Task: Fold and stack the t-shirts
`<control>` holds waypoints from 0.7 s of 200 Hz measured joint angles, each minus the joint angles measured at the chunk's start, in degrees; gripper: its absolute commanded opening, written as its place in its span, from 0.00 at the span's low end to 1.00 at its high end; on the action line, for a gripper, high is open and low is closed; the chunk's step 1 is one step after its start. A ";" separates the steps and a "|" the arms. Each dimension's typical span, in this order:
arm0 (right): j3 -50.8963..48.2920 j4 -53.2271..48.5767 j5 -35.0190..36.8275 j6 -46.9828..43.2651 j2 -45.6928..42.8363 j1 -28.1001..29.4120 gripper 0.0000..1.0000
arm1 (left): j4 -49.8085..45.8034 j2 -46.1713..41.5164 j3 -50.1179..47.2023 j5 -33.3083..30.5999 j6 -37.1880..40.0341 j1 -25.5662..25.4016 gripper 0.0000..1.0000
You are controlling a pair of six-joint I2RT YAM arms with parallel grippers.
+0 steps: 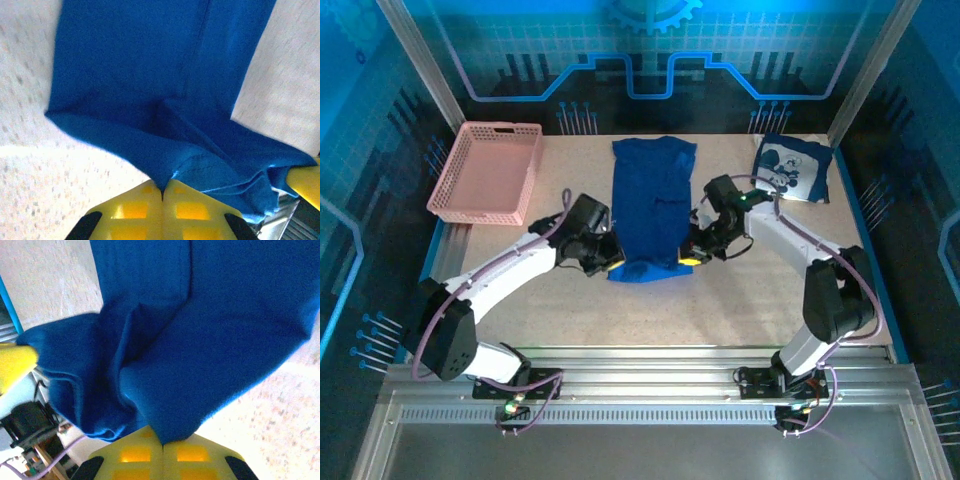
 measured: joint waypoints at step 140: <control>37.13 -6.51 1.11 -3.48 30.12 -9.42 0.00 | -0.94 29.92 30.34 4.98 13.90 13.77 0.00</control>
